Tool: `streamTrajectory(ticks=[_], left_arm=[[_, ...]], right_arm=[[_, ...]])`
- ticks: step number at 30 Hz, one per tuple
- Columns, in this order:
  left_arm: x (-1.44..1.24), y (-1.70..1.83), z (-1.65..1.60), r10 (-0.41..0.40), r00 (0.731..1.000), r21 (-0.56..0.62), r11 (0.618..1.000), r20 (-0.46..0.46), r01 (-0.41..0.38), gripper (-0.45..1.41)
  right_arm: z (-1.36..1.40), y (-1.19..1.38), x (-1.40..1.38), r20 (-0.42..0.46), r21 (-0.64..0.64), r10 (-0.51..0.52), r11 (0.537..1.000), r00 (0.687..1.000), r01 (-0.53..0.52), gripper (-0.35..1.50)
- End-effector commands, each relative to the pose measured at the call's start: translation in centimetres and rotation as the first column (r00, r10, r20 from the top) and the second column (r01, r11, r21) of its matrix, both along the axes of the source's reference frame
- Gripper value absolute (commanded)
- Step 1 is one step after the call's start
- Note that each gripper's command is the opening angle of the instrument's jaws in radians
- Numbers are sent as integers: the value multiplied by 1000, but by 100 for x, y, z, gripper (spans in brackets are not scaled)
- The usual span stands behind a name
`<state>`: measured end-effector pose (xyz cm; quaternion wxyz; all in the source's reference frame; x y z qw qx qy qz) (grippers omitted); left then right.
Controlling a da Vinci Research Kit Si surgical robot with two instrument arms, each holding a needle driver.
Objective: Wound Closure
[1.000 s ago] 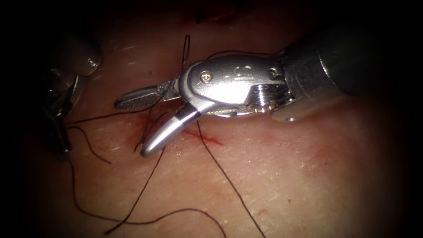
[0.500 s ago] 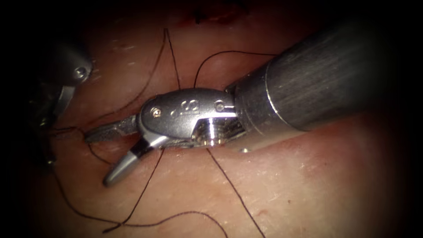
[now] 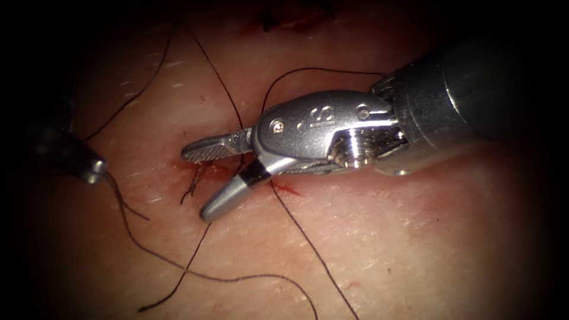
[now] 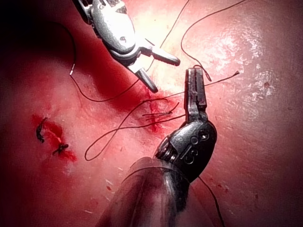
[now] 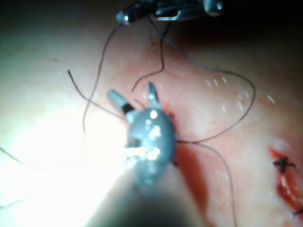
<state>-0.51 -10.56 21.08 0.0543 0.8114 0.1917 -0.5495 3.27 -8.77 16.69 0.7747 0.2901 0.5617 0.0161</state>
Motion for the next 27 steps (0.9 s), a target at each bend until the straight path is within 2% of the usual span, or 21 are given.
streamTrajectory(ticks=[1,3,9,10,14,16,18,22,24,27], left_arm=[[-10,-19,-3,-11,1000,31,999,-18,12,-45],[-11,-25,-7,-27,999,56,998,-37,30,-45],[-23,-36,-17,-86,993,110,989,-78,94,-45],[-26,-38,-17,-99,991,120,987,-86,109,-45],[-44,-42,-12,-136,981,173,972,-140,160,-45],[-53,-42,-7,-139,975,181,968,-174,171,-45],[-63,-41,-3,-140,966,188,965,-217,182,-45],[-72,-39,-2,-199,912,196,939,-359,282,-45],[-73,-40,-3,-236,886,191,924,-398,332,-45],[-71,-43,-5,-273,856,177,908,-438,380,-45]], right_arm=[[1,-7,0,23,7,43,999,999,-43,99],[-1,1,-12,40,-93,140,986,989,-136,96],[-11,30,-62,114,-122,224,970,968,-210,97],[-14,31,-71,122,-121,235,968,964,-221,107],[-28,28,-101,142,-111,287,956,947,-272,113],[-33,21,-110,133,-86,289,956,948,-279,99],[-36,15,-114,130,-71,280,959,951,-273,96],[-39,4,-122,155,-82,232,972,960,-221,91],[-41,0,-126,152,-105,221,973,963,-206,72],[-45,-1,-125,130,-147,209,971,969,-189,56]])
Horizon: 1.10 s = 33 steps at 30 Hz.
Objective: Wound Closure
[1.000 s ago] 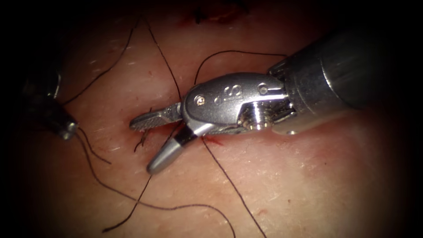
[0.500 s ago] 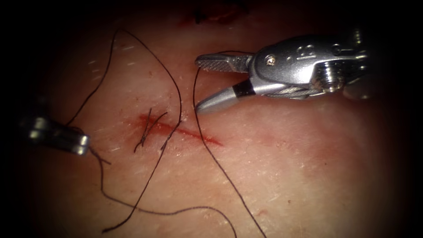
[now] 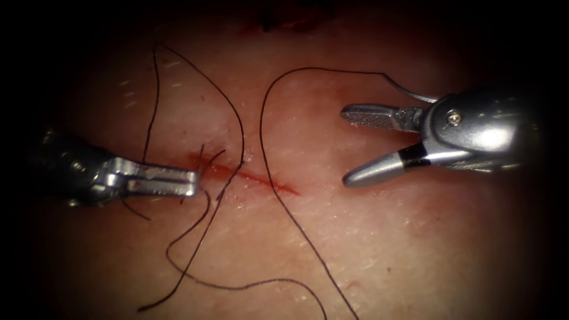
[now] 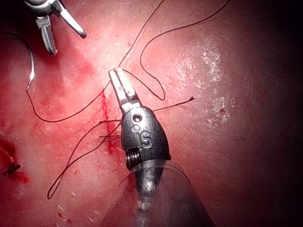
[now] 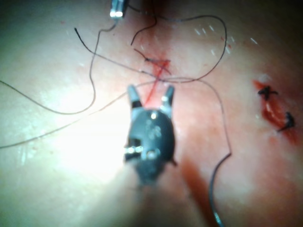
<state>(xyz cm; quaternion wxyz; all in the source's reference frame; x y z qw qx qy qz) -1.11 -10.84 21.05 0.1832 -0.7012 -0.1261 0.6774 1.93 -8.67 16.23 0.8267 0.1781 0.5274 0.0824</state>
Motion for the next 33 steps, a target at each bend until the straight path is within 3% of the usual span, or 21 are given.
streamTrajectory(ticks=[1,3,8,14,16,18,24,33], left_arm=[[-10,-15,-3,-19,1000,7,1000,-13,19,-45],[-9,-16,-5,-50,998,9,999,-43,51,-45],[-2,-9,-13,-32,999,108,994,-10,33,-45],[2,-1,-19,-38,998,142,989,44,31,-45],[-2,-1,-23,-24,994,141,990,109,8,-45],[-7,0,-26,36,987,54,998,159,-46,-45],[-22,-1,-36,180,941,-73,984,287,-166,-45],[-41,-13,-47,265,894,-120,964,362,-237,-45]], right_arm=[[0,-10,9,-8,-11,-8,1000,1000,8,44],[-1,-7,11,-9,-6,-9,1000,1000,9,9],[2,-3,24,1,22,14,1000,1000,-14,-35],[13,8,60,-14,44,68,997,998,-67,-35],[24,9,82,-17,46,63,997,998,-62,-35],[33,7,95,-15,48,63,997,998,-63,-35],[69,-5,126,-14,72,53,996,998,-52,-35],[125,-13,163,36,87,72,993,997,-75,-35]])
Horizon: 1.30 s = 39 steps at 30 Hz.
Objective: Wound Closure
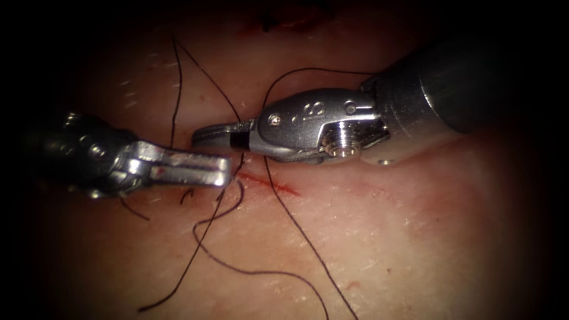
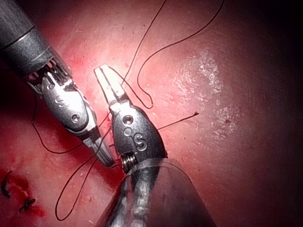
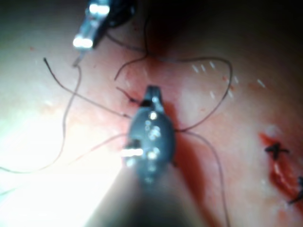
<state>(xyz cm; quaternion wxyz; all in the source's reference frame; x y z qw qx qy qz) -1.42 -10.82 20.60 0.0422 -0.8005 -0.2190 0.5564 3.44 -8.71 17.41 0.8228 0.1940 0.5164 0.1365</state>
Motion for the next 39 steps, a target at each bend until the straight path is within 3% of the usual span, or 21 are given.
streamTrajectory(ticks=[1,10,16,23,31,39], left_arm=[[-11,-18,-3,22,1000,1,1000,14,-22,-45],[-16,-32,2,101,994,-29,995,51,-100,-45],[-12,-29,12,82,996,-40,996,42,-80,-45],[-7,-28,27,59,998,-44,997,30,-57,-45],[-5,-34,54,41,999,-33,999,13,-41,-45],[18,-35,68,22,1000,4,1000,-19,-22,-45]], right_arm=[[12,-8,16,6,3,14,1000,1000,-14,-35],[36,15,60,-112,87,179,982,978,-169,-35],[42,25,69,-189,204,283,948,940,-244,-35],[42,26,66,-280,377,364,893,888,-247,-35],[22,34,71,-334,432,389,873,859,-227,-35],[4,51,59,-409,485,428,850,806,-205,-35]])
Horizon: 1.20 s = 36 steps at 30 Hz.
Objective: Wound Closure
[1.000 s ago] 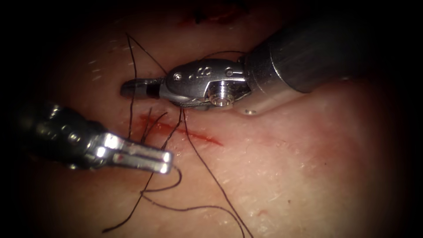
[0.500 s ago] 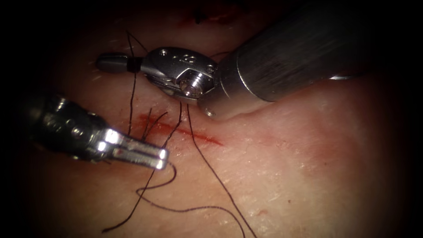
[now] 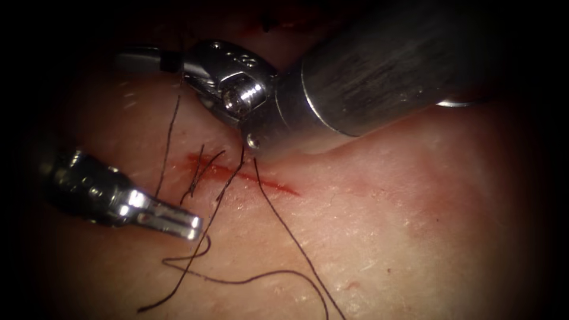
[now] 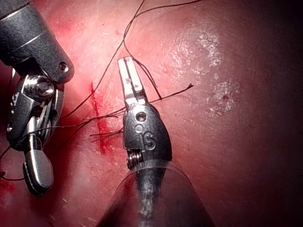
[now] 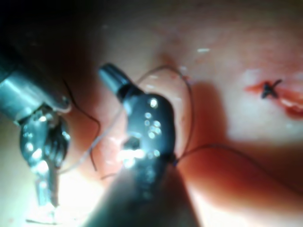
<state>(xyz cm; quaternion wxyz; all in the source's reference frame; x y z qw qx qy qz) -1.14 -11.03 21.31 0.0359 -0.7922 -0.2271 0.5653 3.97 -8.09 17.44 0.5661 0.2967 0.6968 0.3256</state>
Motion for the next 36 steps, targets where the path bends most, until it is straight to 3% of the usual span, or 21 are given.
streamTrajectory(ticks=[1,9,17,29,34,36], left_arm=[[-7,-13,-3,-3,1000,10,1000,-1,3,-45],[14,-1,-8,-11,1000,56,998,-20,13,-45],[38,7,-7,-16,999,106,994,-31,19,-45],[64,14,1,-35,999,202,979,-12,37,-45],[61,17,2,-45,999,210,976,-11,47,-45],[59,18,2,-51,999,215,975,-10,52,-45]], right_arm=[[2,-10,6,-21,14,-11,1000,1000,11,-35],[-1,-22,3,-125,3,-158,987,980,160,-35],[-12,-30,-6,-164,-162,-296,949,941,271,-35],[-26,-31,-27,-141,-381,-487,830,862,406,-35],[-34,-35,-24,-61,-456,-565,749,823,480,-35],[-37,-37,-22,-29,-469,-591,721,806,511,-15]])
